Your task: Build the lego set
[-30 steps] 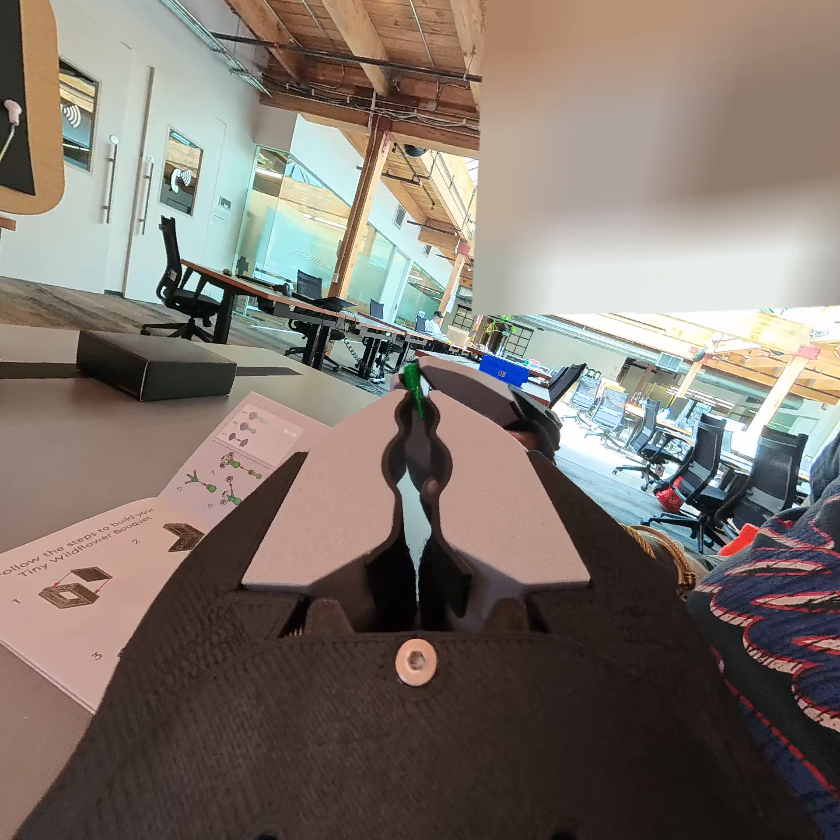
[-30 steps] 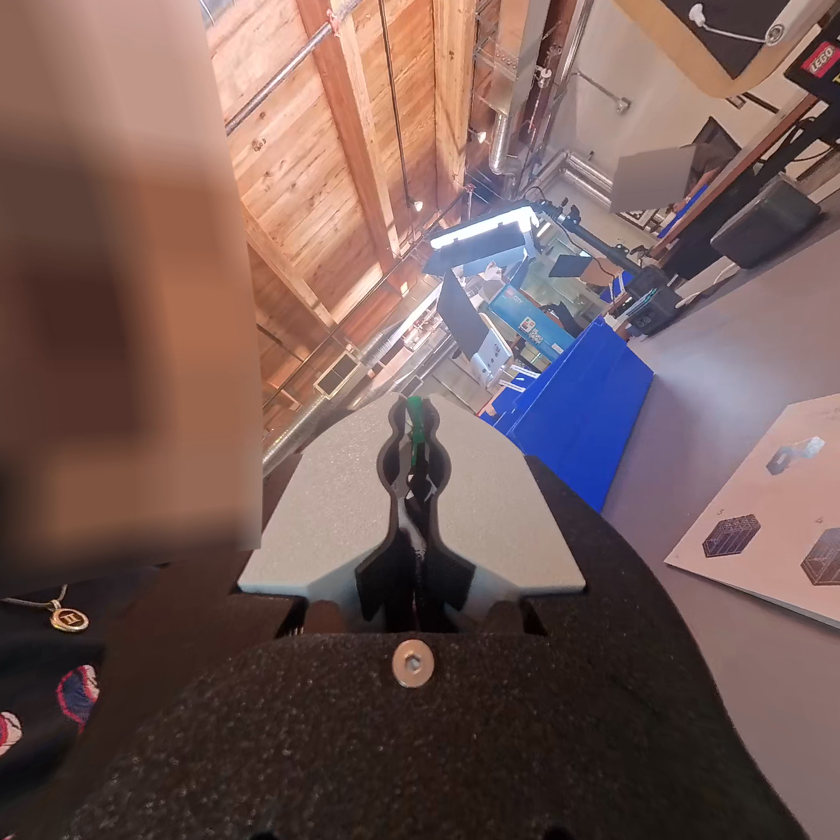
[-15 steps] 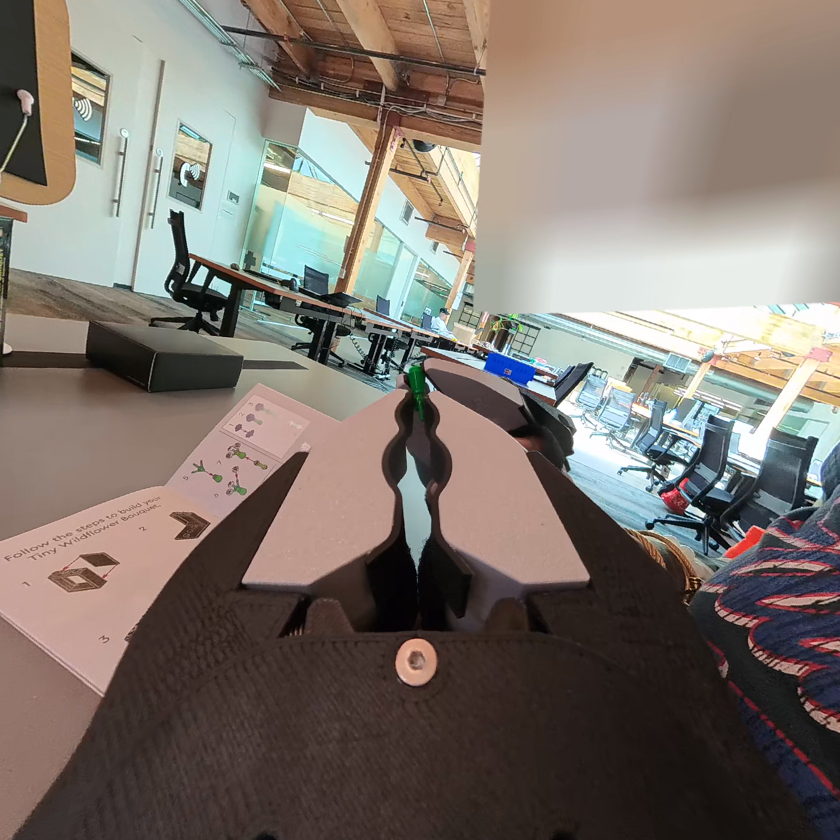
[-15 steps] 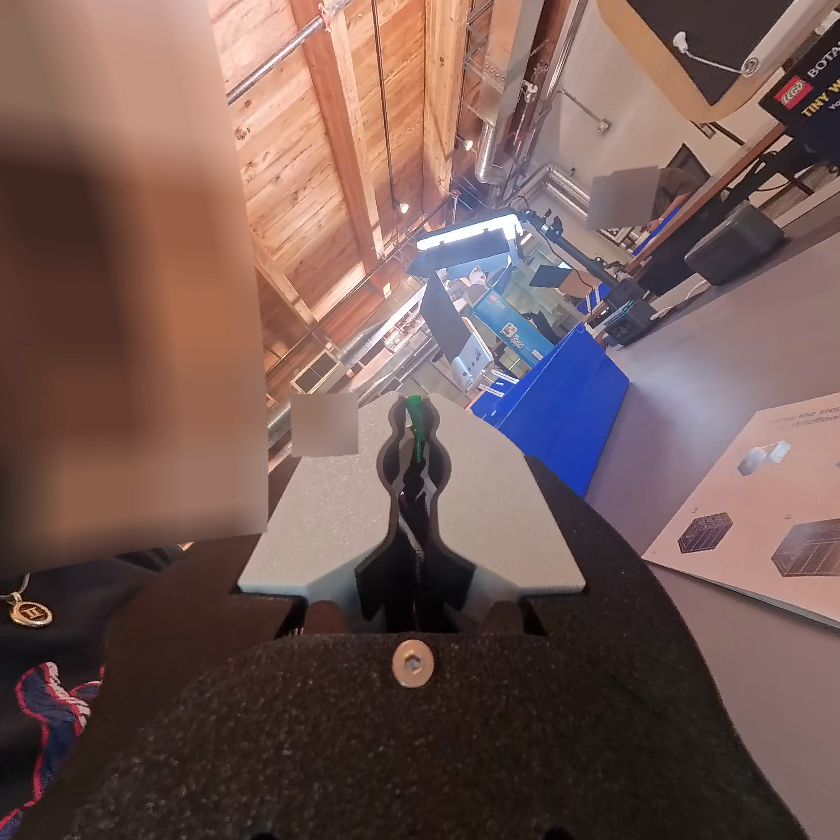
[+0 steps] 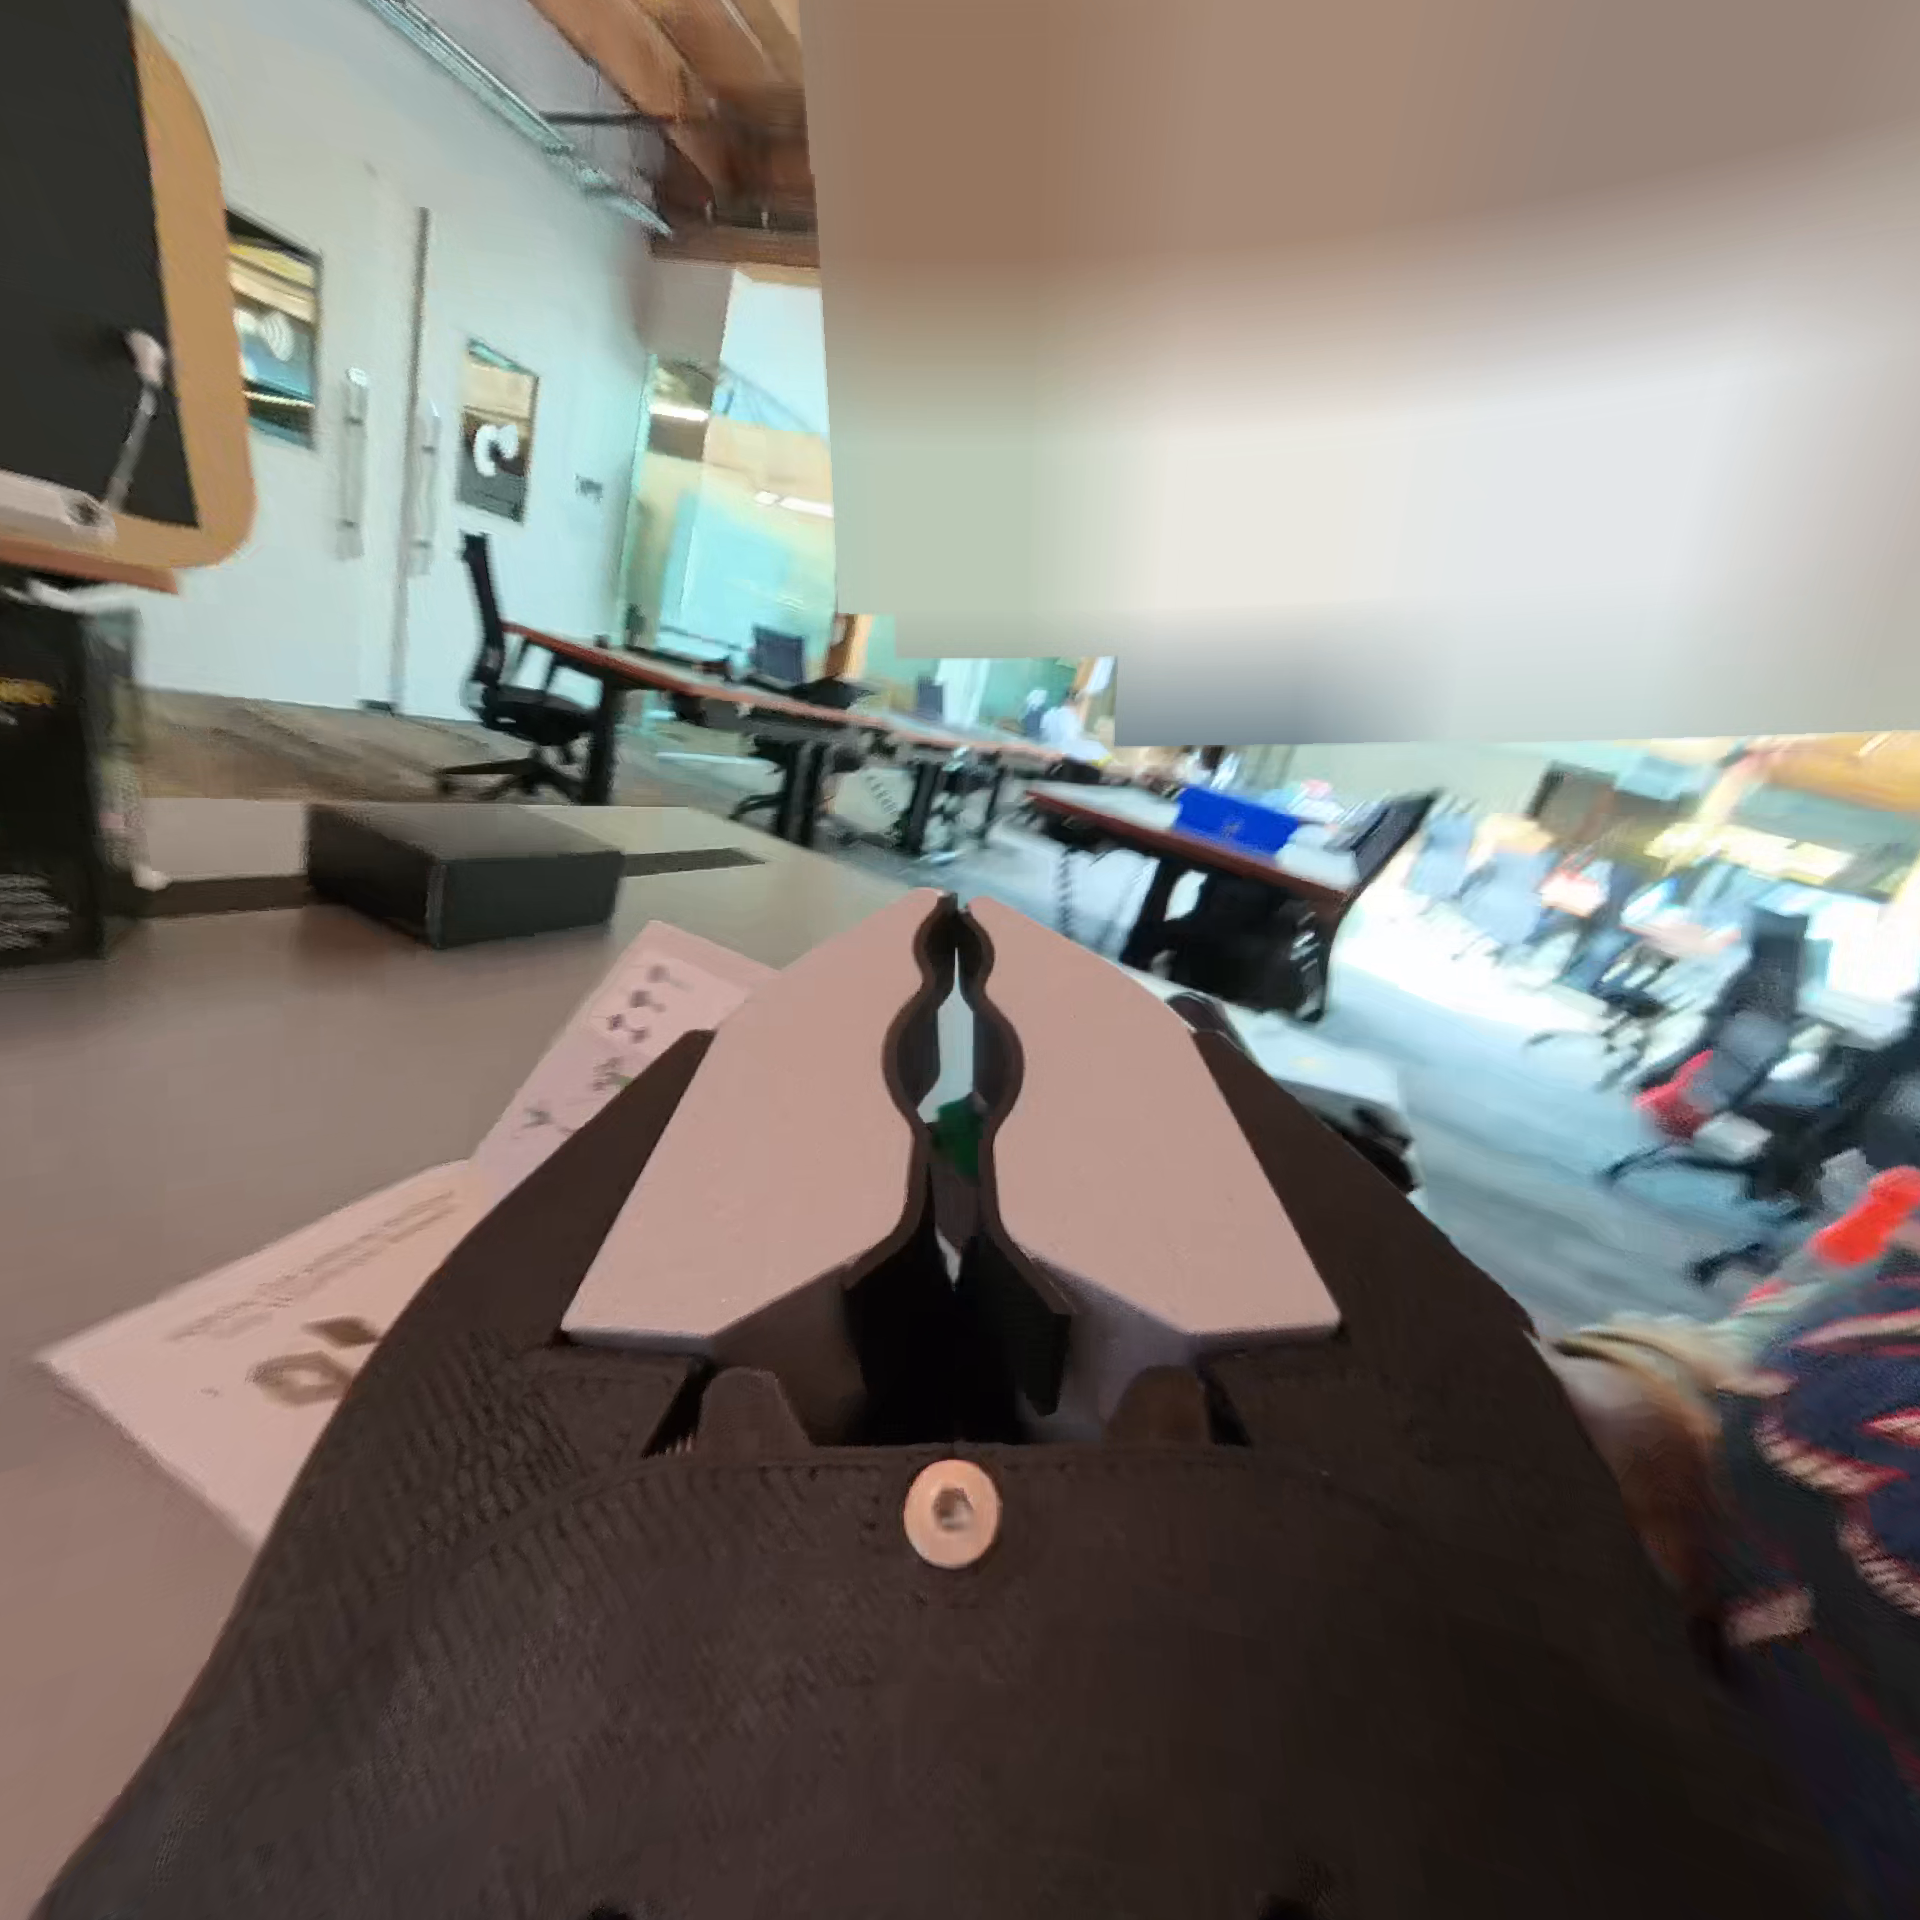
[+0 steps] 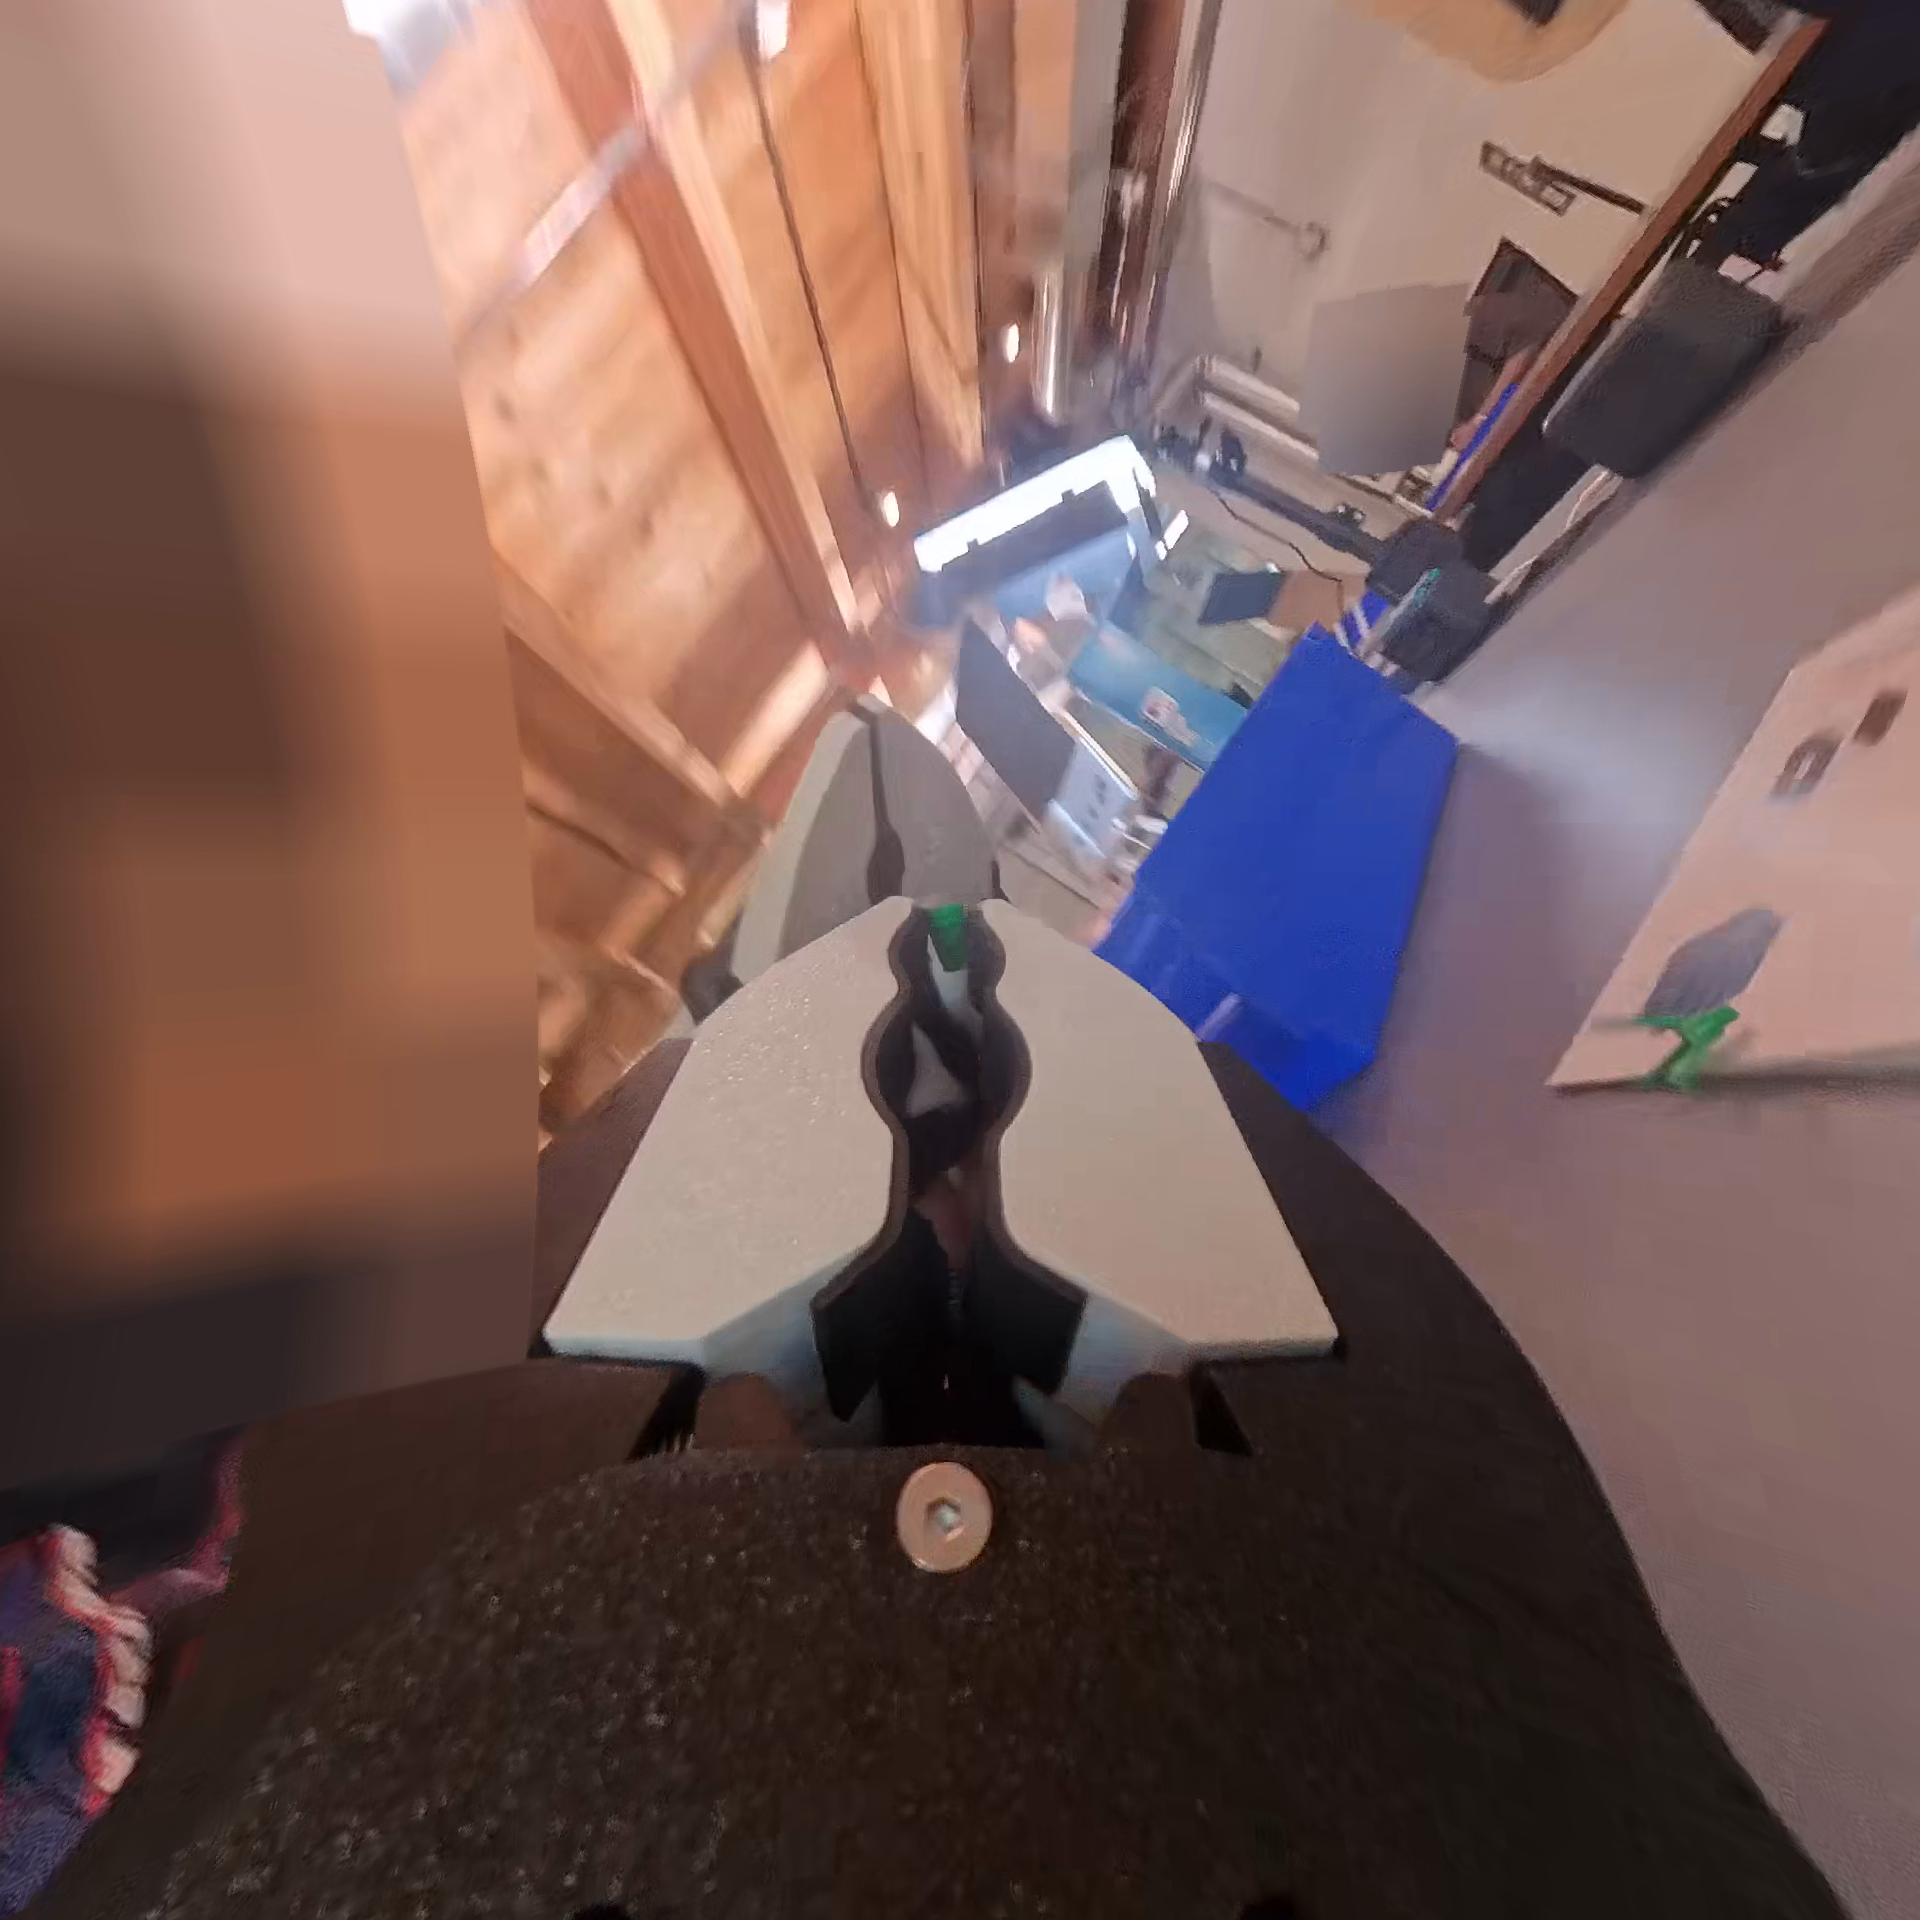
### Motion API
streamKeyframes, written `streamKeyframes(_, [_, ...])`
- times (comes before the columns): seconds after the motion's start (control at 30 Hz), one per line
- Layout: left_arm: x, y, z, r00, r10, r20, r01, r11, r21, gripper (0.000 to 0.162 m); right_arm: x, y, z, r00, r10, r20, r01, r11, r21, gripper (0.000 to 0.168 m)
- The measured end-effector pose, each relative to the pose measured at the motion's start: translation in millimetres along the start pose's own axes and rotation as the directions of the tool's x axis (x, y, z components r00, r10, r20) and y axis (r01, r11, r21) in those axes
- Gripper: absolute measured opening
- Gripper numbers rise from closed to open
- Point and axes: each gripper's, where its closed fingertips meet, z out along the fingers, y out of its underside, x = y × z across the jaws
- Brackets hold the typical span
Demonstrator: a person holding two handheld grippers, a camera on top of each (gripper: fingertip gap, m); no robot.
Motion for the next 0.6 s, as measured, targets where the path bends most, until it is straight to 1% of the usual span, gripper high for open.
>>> streamKeyframes(0.03, [-1.8,1.7,1.4,0.998,0.058,0.015,-0.058,0.998,-0.029,0.0,1.8,-4.2,-0.3,0.997,0.076,0.009,-0.076,0.996,0.045,0.007])
streamKeyframes(0.07, [-3.1,-0.9,0.7,0.998,0.064,0.017,-0.064,0.998,-0.022,0.0,6.1,-10.8,-0.8,0.996,0.085,-0.001,-0.085,0.994,0.074,0.007])
streamKeyframes(0.13, [-11.2,-4.3,-3.6,1.0,-0.003,0.026,0.003,1.0,-0.01,0.0,10.0,-21.8,-2.3,0.999,0.008,-0.033,-0.006,0.997,0.083,0.007])
streamKeyframes(0.2, [-19.9,-4.4,-10.5,0.998,-0.033,0.046,0.034,0.999,-0.022,0.0,8.7,-27.6,-4.9,0.998,-0.028,-0.048,0.032,0.996,0.081,0.007])
streamKeyframes(0.37, [-24.1,6.4,-29.8,0.996,-0.073,0.057,0.08,0.989,-0.122,0.008,11.8,-37.1,-14.7,0.997,-0.013,-0.072,0.02,0.995,0.094,0.007])
streamKeyframes(0.47, [-19.8,14.3,-33.2,0.997,-0.057,0.055,0.066,0.983,-0.169,0.015,13.2,-38.5,-16.1,0.998,0.025,-0.06,-0.018,0.994,0.111,0.007])
streamKeyframes(0.53, [-21.1,25.5,-33.5,0.997,0.012,0.08,0.011,0.959,-0.284,0.02,13.8,-38.8,-15.9,0.998,0.026,-0.06,-0.019,0.993,0.116,0.007])
streamKeyframes(0.57, [-26.5,33.6,-35.7,0.991,0.077,0.11,-0.032,0.928,-0.371,0.022,13.5,-39.4,-15.9,0.998,0.018,-0.064,-0.01,0.993,0.117,0.007])
streamKeyframes(0.6, [-31.1,44.3,-39.4,0.981,0.15,0.119,-0.076,0.875,-0.478,0.022,12.6,-40.2,-16.0,0.998,0.002,-0.067,0.006,0.993,0.115,0.007])
